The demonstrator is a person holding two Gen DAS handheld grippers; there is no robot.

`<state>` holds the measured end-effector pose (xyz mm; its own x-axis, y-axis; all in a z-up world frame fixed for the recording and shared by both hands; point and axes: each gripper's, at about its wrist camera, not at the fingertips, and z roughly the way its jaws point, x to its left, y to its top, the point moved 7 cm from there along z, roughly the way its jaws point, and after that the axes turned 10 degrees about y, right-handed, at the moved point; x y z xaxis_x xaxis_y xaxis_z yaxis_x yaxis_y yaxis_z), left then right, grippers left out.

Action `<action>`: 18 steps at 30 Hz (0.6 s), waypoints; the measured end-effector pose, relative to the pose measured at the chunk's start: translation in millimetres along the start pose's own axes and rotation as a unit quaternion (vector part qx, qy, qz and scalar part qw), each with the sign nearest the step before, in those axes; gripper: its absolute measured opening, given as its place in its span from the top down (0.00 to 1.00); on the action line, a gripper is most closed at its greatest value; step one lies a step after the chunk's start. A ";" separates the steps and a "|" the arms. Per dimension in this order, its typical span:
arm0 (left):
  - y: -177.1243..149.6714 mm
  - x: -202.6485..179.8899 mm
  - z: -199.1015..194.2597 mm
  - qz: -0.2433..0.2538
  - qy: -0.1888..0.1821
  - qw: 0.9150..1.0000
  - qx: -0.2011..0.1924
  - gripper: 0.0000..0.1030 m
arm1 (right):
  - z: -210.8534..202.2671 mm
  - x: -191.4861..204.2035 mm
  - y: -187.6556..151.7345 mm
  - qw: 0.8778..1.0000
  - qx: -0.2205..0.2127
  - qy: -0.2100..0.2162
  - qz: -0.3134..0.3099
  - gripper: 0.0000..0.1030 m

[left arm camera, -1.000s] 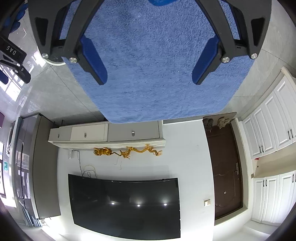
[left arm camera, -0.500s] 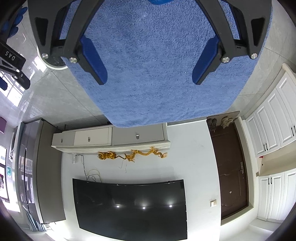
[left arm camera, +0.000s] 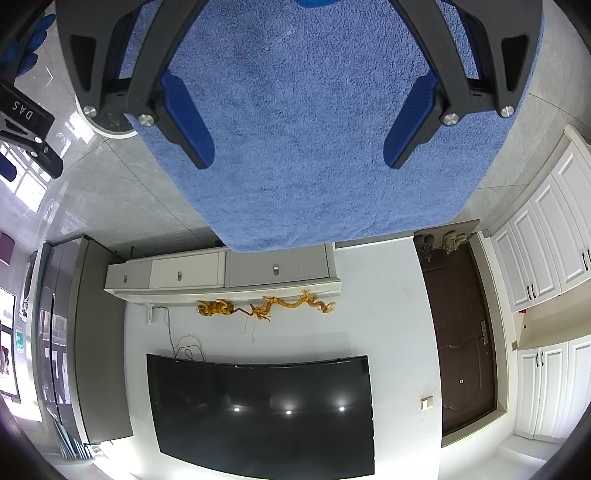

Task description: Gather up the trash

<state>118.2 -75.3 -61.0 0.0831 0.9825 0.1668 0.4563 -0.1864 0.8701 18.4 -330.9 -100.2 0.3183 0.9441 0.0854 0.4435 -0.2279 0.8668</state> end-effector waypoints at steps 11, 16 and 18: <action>-0.6 0.0 -2.9 -0.001 -0.004 1.000 0.004 0.10 | 1.2 1.7 -2.3 1.000 0.003 -0.001 -0.004 0.00; -1.1 0.1 -0.9 -0.001 -0.006 1.000 0.008 0.10 | 1.0 1.5 -2.2 1.000 0.004 -0.001 -0.004 0.00; -1.5 -1.1 -0.8 0.002 -0.007 1.000 0.008 0.10 | 0.8 1.7 -2.2 1.000 0.004 -0.001 -0.004 0.00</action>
<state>116.7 -76.1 -62.2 0.0966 0.9817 0.1638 0.4705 -0.1901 0.8617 18.7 -329.0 -102.3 0.3161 0.9456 0.0775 0.4520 -0.2219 0.8640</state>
